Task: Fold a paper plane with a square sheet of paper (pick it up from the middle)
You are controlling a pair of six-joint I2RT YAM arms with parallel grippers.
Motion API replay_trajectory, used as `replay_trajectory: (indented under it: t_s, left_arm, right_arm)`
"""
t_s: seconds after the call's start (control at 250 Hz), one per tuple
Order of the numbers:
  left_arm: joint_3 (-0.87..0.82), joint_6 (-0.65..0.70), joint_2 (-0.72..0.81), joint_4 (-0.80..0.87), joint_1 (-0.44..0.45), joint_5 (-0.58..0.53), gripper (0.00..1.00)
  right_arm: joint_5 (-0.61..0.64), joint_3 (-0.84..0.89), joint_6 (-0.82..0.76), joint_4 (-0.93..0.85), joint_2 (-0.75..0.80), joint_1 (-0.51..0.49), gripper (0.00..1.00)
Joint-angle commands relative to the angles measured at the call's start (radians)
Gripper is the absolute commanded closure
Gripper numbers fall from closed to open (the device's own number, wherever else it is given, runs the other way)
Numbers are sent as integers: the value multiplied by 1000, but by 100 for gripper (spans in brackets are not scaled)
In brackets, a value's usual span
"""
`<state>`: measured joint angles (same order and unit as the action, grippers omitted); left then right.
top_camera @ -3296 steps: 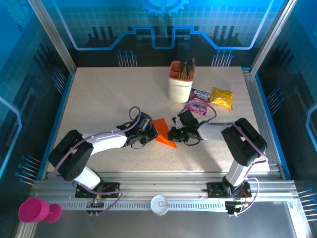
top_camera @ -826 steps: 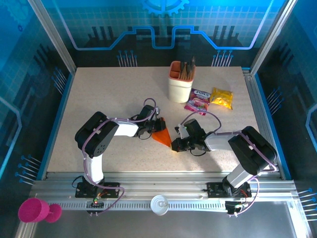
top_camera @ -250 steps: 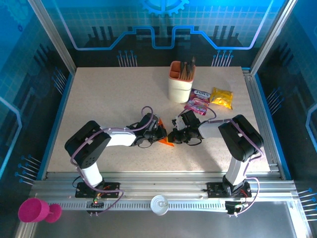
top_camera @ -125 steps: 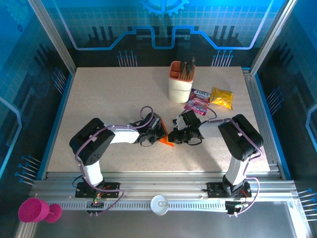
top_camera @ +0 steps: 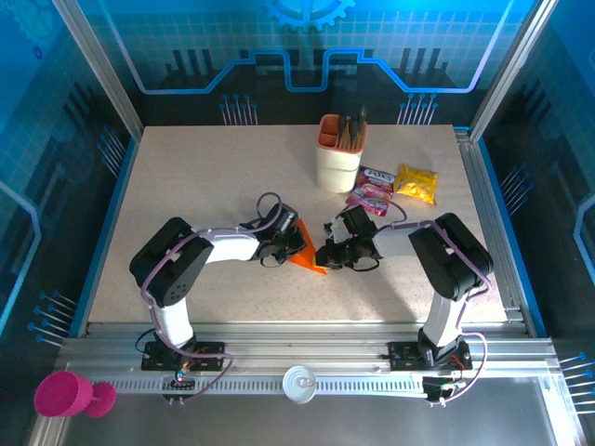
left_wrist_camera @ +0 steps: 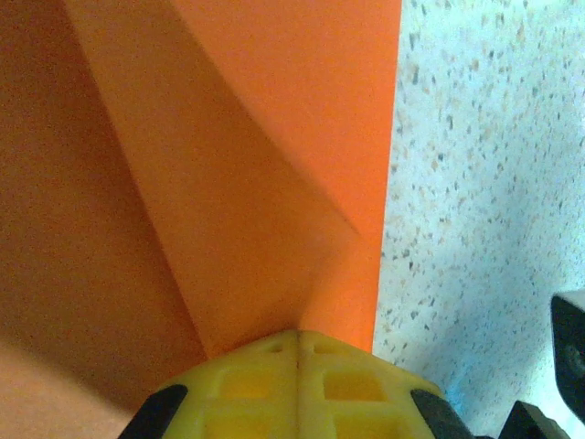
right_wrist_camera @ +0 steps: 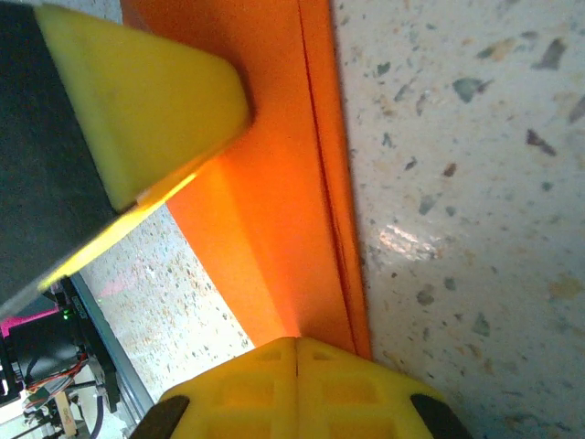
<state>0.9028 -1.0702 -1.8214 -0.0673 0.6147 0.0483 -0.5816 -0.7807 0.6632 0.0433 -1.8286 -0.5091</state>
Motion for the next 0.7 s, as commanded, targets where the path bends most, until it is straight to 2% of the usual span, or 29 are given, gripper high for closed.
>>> replay_trajectory:
  t_s: [0.0,0.36,0.699]
  left_arm:
    - [-16,49,-33,95,-73,-146,100]
    - [12,102,-82,113,-191,-144,100]
    - [56,151,-110,173,-316,-185,100]
  right_arm:
    - [208,64,-11,-151,-133,-7,100]
    - [205,69,-2,-138,-150,-5,100]
    - [202,67,3,-127,-167,-3,100]
